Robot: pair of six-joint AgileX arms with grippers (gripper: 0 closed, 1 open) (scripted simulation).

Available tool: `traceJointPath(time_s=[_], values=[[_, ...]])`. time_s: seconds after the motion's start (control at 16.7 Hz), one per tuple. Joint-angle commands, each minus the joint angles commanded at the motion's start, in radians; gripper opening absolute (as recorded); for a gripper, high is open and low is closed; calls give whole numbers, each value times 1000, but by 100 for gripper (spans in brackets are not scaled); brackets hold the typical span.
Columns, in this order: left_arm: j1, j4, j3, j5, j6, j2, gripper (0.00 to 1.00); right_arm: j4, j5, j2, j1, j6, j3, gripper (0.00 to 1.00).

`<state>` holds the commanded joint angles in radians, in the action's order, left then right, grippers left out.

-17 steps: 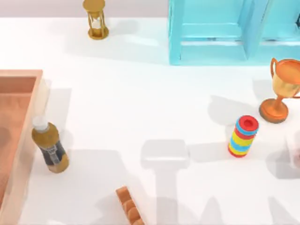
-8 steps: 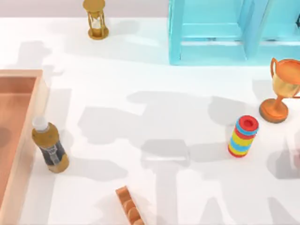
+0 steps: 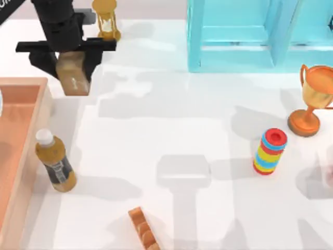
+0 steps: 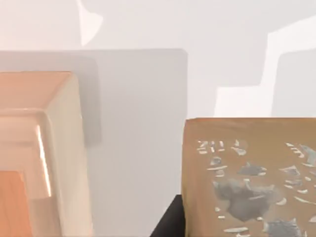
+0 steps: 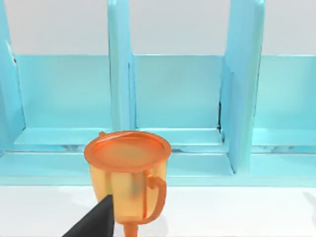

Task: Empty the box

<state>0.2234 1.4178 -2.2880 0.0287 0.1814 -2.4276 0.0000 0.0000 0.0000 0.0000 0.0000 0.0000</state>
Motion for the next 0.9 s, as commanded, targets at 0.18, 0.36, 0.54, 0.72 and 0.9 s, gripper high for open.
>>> traceJointPath(time_s=[0.18, 0.36, 0.54, 0.72, 0.9], values=[[33, -17, -23, -23, 43, -51, 0, 0, 0, 0, 0, 0, 0, 100], [33, -17, -23, -23, 43, -51, 0, 0, 0, 0, 0, 0, 0, 100], [44, -29, -5, -4, 34, -42, 0, 0, 0, 0, 0, 0, 0, 100], [111, -65, 37, 38, 29, -45, 0, 0, 0, 0, 0, 0, 0, 100], [115, -113, 94, 0, 44, -60, 0, 0, 0, 0, 0, 0, 0, 100]])
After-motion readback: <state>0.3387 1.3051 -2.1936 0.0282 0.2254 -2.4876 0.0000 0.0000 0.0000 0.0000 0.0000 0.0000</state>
